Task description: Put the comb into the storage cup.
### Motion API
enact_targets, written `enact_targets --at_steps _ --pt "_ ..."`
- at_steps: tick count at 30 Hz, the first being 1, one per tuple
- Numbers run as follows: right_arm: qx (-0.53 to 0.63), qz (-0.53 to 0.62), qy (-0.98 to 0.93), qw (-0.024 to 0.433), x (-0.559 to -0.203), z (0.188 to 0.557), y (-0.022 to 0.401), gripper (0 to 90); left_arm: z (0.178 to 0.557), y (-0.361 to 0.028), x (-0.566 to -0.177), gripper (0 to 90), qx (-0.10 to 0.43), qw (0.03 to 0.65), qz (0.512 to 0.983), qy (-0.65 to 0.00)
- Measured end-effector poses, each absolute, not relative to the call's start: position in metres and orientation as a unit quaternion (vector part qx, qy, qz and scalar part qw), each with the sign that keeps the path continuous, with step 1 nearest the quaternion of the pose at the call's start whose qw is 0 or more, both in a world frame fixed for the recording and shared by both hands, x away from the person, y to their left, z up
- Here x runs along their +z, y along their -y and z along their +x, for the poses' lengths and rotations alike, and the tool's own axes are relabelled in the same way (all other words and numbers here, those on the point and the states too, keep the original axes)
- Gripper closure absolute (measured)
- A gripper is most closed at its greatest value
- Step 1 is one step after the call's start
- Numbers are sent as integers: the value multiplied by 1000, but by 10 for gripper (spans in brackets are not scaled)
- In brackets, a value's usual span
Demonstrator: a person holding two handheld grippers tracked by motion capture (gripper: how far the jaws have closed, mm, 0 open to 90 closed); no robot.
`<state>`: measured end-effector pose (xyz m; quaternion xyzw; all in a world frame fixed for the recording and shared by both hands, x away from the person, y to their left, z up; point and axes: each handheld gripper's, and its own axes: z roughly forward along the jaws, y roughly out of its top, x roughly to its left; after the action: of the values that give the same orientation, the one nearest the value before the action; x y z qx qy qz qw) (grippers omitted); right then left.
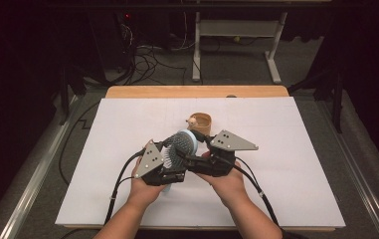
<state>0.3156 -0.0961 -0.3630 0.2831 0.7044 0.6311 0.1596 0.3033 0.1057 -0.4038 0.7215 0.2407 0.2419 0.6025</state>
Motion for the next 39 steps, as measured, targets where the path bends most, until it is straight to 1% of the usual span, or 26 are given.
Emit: enact_targets --at_steps 11,18,25,39 --pt "631 289 -704 149 -365 317 94 377 303 -106 -404 206 245 603 719 -243" --pt "632 289 -705 141 -365 317 93 433 303 -106 -403 206 246 602 720 -244" --pt "634 297 -702 132 -365 318 94 457 303 -106 -404 206 247 600 721 -244" --pt "630 312 -697 138 -363 315 93 532 302 -105 -403 206 258 594 723 -243"
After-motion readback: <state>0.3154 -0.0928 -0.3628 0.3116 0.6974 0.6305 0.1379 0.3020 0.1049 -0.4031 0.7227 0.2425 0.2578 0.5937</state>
